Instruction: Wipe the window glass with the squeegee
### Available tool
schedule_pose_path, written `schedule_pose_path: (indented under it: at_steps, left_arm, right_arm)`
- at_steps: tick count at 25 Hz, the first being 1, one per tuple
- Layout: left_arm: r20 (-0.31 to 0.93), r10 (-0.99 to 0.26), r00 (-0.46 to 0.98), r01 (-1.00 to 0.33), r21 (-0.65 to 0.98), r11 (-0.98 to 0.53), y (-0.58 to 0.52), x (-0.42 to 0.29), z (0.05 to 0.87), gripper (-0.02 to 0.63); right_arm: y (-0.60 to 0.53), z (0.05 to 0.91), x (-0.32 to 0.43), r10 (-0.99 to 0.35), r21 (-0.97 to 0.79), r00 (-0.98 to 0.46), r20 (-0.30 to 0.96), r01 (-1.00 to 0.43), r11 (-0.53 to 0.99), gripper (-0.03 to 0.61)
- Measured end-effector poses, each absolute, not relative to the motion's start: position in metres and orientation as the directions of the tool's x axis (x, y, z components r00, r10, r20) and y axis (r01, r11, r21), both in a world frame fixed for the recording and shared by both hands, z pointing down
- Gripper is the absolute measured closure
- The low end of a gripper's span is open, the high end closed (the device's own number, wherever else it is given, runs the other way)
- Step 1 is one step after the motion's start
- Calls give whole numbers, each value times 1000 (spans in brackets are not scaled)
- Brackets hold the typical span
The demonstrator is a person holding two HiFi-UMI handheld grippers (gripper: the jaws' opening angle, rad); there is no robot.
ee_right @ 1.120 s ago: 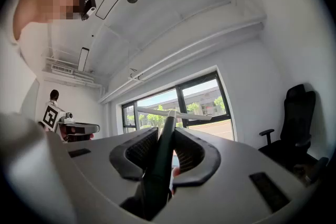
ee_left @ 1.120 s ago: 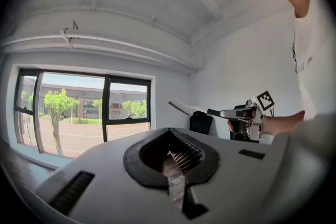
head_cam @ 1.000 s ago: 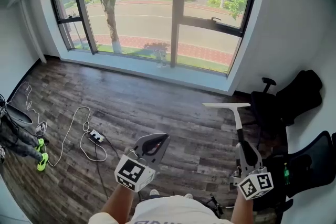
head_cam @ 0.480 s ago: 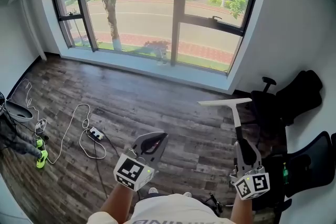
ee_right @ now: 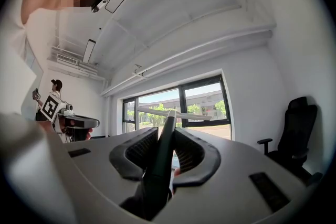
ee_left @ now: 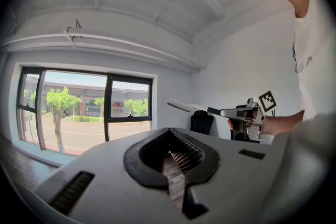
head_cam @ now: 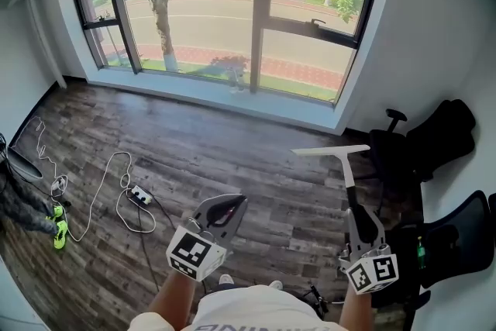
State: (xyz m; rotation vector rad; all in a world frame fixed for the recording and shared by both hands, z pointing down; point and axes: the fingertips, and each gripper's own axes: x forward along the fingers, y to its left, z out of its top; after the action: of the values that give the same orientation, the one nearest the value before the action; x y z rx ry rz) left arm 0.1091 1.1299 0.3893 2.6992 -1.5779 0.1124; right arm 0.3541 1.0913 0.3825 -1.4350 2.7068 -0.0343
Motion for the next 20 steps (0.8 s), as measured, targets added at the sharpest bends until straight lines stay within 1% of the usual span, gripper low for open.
schedule_pose_path:
  at_steps: [20]
  left_arm:
    - [89,-870,485,-872,-28,-489,1114,130,395,597]
  right_arm:
    - [1076,394,374,-819,-104,-572,-45,-813,573,479]
